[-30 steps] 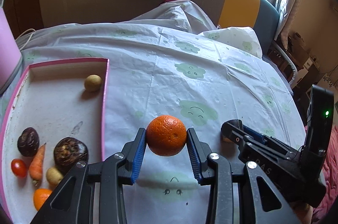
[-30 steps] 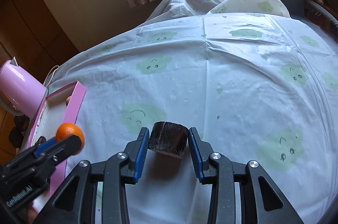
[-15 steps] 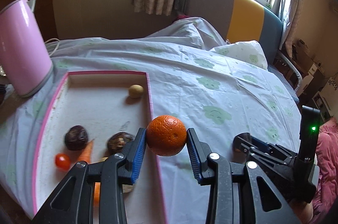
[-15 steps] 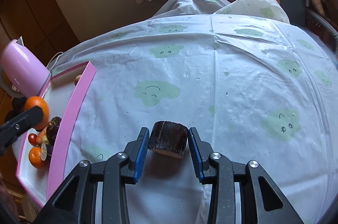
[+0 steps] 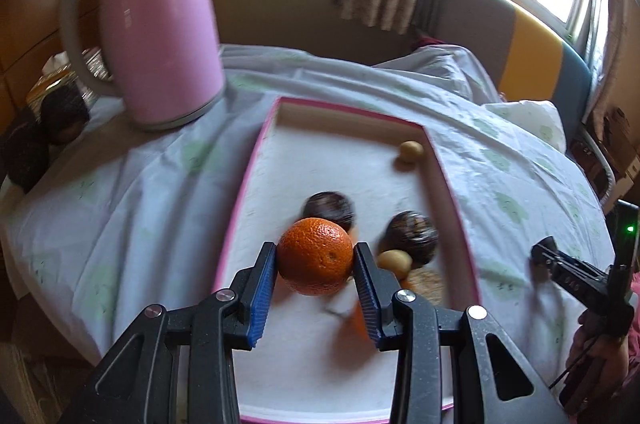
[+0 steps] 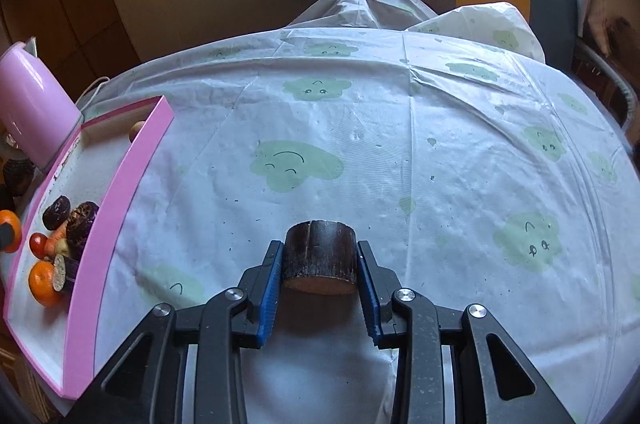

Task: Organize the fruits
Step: 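Carry the second orange into the tray and open the left gripper, then carry the dark cylinder piece into the tray and open the right gripper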

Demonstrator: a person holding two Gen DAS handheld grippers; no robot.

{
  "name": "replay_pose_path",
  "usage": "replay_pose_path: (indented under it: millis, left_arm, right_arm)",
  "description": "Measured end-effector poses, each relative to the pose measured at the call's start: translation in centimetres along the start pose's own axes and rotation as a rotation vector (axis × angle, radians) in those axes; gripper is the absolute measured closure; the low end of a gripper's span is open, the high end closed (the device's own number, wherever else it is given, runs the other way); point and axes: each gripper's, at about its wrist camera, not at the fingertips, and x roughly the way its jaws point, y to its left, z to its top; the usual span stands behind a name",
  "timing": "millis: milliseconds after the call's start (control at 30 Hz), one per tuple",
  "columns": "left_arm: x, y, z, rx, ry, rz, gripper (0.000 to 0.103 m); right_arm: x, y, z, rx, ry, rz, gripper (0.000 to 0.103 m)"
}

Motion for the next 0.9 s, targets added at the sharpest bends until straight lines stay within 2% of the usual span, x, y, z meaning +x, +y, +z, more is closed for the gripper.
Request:
replay_pose_path:
  millis: [200, 567, 700, 900]
  left_arm:
    - [0.4, 2.2, -1.5, -0.033, 0.028, -0.002, 0.064]
    - [2.2, 0.8, -3.0, -0.018, 0.093, -0.042, 0.064]
    - [2.1, 0.8, -3.0, -0.027, 0.091, -0.036, 0.060]
    - [0.9, 1.0, -2.6, -0.045, 0.059, -0.048, 0.059]
  right_arm:
    - [0.0, 0.2, 0.0, -0.010, -0.003, -0.012, 0.068]
    - [-0.4, 0.6, -0.1, -0.025, -0.009, -0.017, 0.068]
    - [-0.9, 1.2, 0.0, -0.046, -0.024, -0.010, 0.068]
    - [-2.0, 2.6, 0.0, -0.071, -0.046, 0.025, 0.068]
